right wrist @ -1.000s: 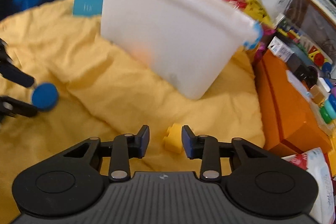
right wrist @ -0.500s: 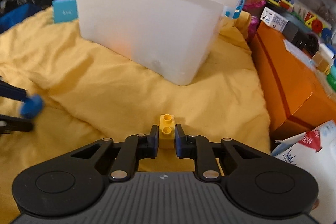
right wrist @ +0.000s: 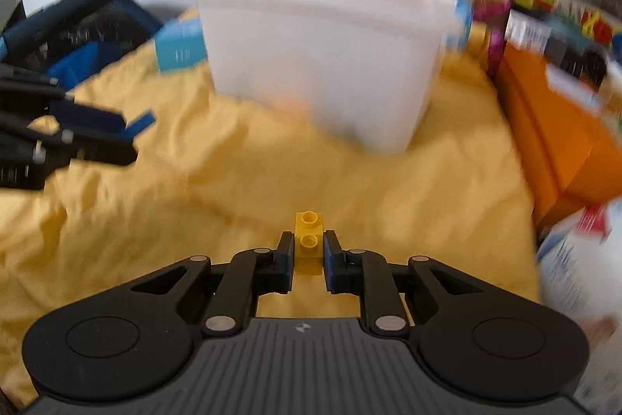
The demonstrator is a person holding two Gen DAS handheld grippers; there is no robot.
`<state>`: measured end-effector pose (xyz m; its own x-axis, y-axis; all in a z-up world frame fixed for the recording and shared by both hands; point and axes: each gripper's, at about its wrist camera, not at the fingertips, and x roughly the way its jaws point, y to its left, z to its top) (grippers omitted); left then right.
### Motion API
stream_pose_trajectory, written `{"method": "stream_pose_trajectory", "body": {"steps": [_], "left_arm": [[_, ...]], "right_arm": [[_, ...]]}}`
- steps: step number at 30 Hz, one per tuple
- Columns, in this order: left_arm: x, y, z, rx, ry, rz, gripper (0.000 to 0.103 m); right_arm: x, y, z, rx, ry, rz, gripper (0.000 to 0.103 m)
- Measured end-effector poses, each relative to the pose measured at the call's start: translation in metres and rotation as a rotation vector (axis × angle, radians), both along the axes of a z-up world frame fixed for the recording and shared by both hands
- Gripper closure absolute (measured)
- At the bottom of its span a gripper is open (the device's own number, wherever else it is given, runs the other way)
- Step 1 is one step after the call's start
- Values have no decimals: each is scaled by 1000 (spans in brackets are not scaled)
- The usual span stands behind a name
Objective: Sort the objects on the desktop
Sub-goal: 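Lift the blue disc and yellow brick up over the white bin, then open both tools to drop the disc and yellow brick into the bin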
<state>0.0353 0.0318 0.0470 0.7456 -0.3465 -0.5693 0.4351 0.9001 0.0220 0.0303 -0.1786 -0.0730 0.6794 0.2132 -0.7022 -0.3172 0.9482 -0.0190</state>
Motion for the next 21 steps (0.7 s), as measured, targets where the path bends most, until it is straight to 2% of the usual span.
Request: {"method": "stream_pose_trajectory", "body": {"steps": [3, 7, 11, 14, 16, 19, 21], "left_arm": [[24, -1, 36, -3, -97, 9, 64], [63, -8, 73, -24, -164, 37, 64], [108, -17, 86, -28, -164, 66, 64], [143, -24, 78, -26, -118, 89, 64], [161, -29, 62, 2, -82, 113, 64], [185, -32, 32, 23, 14, 138, 64], [193, -34, 17, 44, 58, 142, 64]], "right_arm": [[13, -2, 34, 28, -98, -1, 86], [45, -7, 75, 86, -197, -30, 86], [76, -9, 111, 144, -287, -62, 86], [101, -7, 125, 148, -312, -98, 86], [118, -6, 127, 157, -297, -122, 86], [140, -1, 118, 126, -260, -131, 86], [154, 2, 103, 100, -204, -124, 86]]}}
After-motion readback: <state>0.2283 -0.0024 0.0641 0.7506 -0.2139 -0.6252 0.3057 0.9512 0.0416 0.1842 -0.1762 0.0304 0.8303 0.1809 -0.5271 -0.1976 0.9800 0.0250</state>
